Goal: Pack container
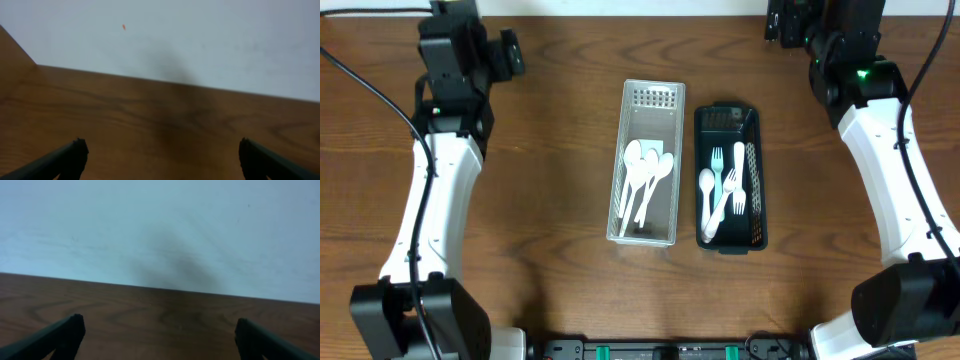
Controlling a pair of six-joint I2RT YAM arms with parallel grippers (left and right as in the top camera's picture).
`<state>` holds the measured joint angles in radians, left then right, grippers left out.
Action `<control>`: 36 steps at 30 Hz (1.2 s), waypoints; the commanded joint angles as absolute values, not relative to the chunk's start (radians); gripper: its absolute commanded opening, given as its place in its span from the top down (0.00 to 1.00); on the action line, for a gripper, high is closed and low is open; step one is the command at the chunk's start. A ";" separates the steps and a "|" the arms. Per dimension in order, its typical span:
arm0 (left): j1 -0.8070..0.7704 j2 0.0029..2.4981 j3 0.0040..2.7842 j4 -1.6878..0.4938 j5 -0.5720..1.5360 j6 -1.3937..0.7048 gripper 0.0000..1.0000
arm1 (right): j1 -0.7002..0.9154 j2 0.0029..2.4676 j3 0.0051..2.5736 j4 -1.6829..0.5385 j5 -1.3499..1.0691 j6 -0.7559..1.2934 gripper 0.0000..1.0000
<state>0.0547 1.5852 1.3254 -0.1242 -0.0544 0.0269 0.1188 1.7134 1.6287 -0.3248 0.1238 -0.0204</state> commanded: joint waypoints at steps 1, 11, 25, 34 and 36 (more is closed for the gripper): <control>0.050 1.483 1.247 -0.104 0.015 0.047 0.02 | 0.108 1.650 1.568 -0.307 0.106 -0.084 0.01; 0.026 1.037 0.785 0.237 0.072 0.044 0.02 | 0.091 1.188 0.993 0.043 0.126 -0.019 0.01; -0.069 0.491 0.393 0.049 0.057 0.000 0.02 | 0.093 0.596 0.421 0.052 0.303 -0.015 0.01; -0.069 0.500 0.392 0.044 0.057 -0.001 0.02 | 0.093 0.549 0.369 -0.098 0.303 -0.015 0.01; -0.069 0.506 0.392 0.037 0.057 -0.001 0.02 | 0.093 0.549 0.369 -0.162 0.303 -0.015 0.01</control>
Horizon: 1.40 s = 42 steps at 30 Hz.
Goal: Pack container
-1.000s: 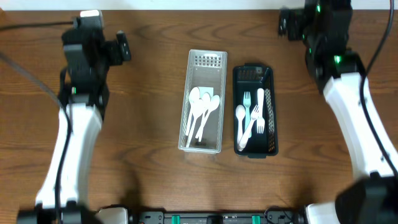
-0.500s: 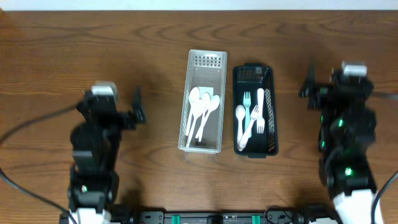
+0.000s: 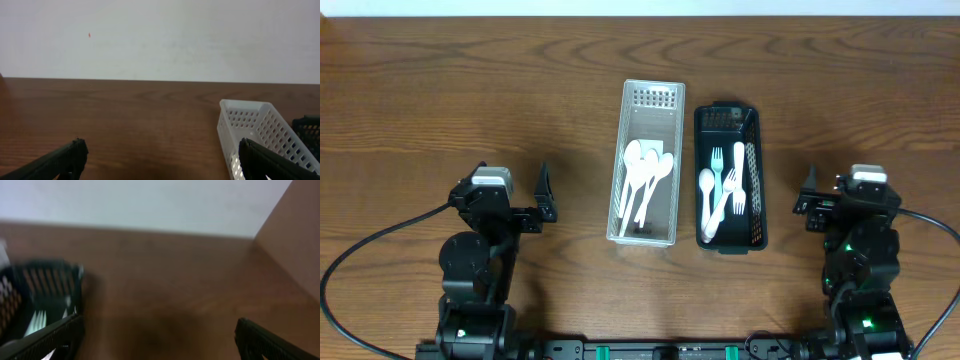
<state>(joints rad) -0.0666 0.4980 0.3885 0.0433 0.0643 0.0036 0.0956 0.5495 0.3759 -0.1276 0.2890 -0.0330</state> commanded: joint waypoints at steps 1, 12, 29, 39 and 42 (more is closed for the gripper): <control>-0.069 0.508 0.392 0.033 0.057 -0.001 0.02 | 0.093 0.549 0.369 -0.190 0.303 -0.015 0.01; -0.069 0.515 0.392 -0.188 0.057 -0.001 0.02 | 0.093 0.549 0.369 -0.544 0.303 -0.015 0.01; -0.069 0.514 0.392 -0.508 0.057 -0.001 0.02 | 0.126 0.172 0.369 -0.825 0.266 0.011 0.01; -0.069 0.515 0.392 -0.523 0.057 -0.001 0.02 | 0.134 0.053 0.113 -0.211 0.009 0.068 0.01; -0.069 0.515 0.392 -0.523 0.057 -0.001 0.02 | 0.128 0.022 0.008 0.010 -0.019 0.005 0.01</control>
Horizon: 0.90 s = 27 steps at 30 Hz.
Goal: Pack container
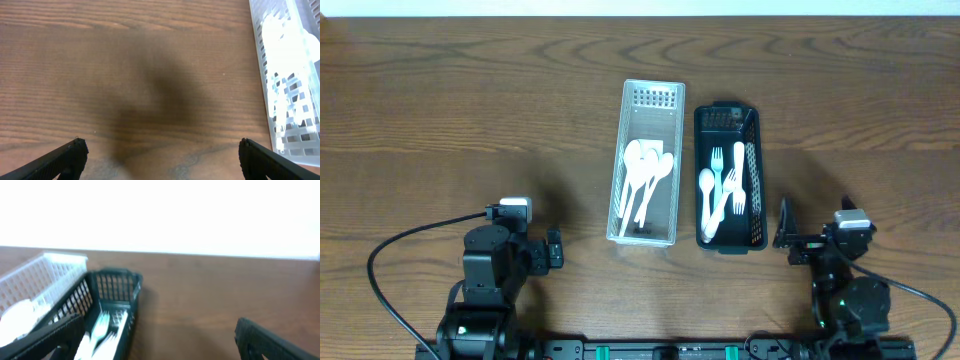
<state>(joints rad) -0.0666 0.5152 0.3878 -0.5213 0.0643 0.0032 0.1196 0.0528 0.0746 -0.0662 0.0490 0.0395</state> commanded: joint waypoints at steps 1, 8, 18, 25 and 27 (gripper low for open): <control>-0.069 0.515 0.392 -0.523 0.057 -0.001 0.02 | 0.125 0.012 0.005 0.017 -0.020 -0.018 0.01; -0.069 0.515 0.392 -0.523 0.057 -0.001 0.02 | 0.104 0.005 0.006 -0.076 -0.068 -0.182 0.01; -0.069 0.515 0.392 -0.523 0.057 -0.001 0.02 | 0.104 0.005 0.006 -0.070 -0.064 -0.170 0.01; -0.069 0.515 0.392 -0.523 0.057 -0.001 0.02 | 0.104 0.005 0.006 -0.070 -0.064 -0.170 0.01; -0.069 0.515 0.392 -0.523 0.057 -0.001 0.02 | 0.104 0.005 0.006 -0.070 -0.064 -0.170 0.01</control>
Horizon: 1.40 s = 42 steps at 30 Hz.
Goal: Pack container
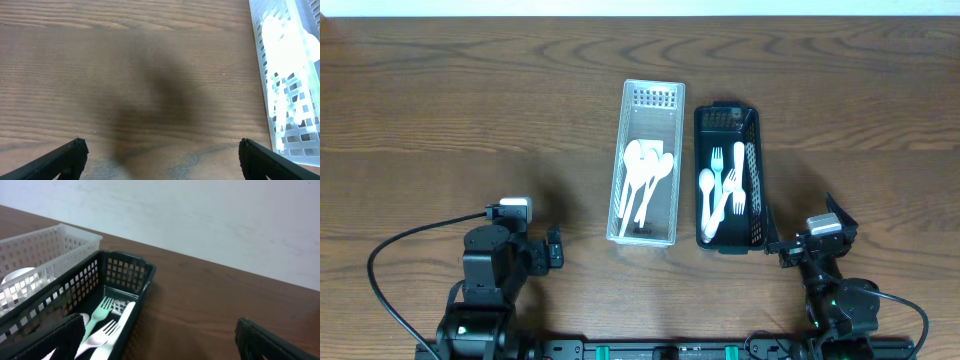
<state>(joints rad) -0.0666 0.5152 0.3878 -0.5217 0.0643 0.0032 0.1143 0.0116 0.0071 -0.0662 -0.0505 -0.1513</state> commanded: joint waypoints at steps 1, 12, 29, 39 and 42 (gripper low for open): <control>-0.069 0.515 0.392 -0.523 0.057 -0.001 0.02 | 0.104 0.005 0.006 -0.070 -0.064 -0.170 0.01; -0.069 0.515 0.392 -0.523 0.057 -0.001 0.02 | 0.104 0.005 0.006 -0.070 -0.064 -0.170 0.01; -0.069 0.192 0.287 -0.309 0.117 0.064 0.02 | 0.104 0.005 0.006 -0.070 -0.064 -0.170 0.01; -0.114 0.047 0.030 0.064 0.204 0.200 0.02 | 0.104 0.005 0.006 -0.070 -0.064 -0.170 0.01; -0.132 0.004 0.004 0.021 0.204 0.224 0.02 | 0.104 0.005 0.006 -0.070 -0.064 -0.170 0.01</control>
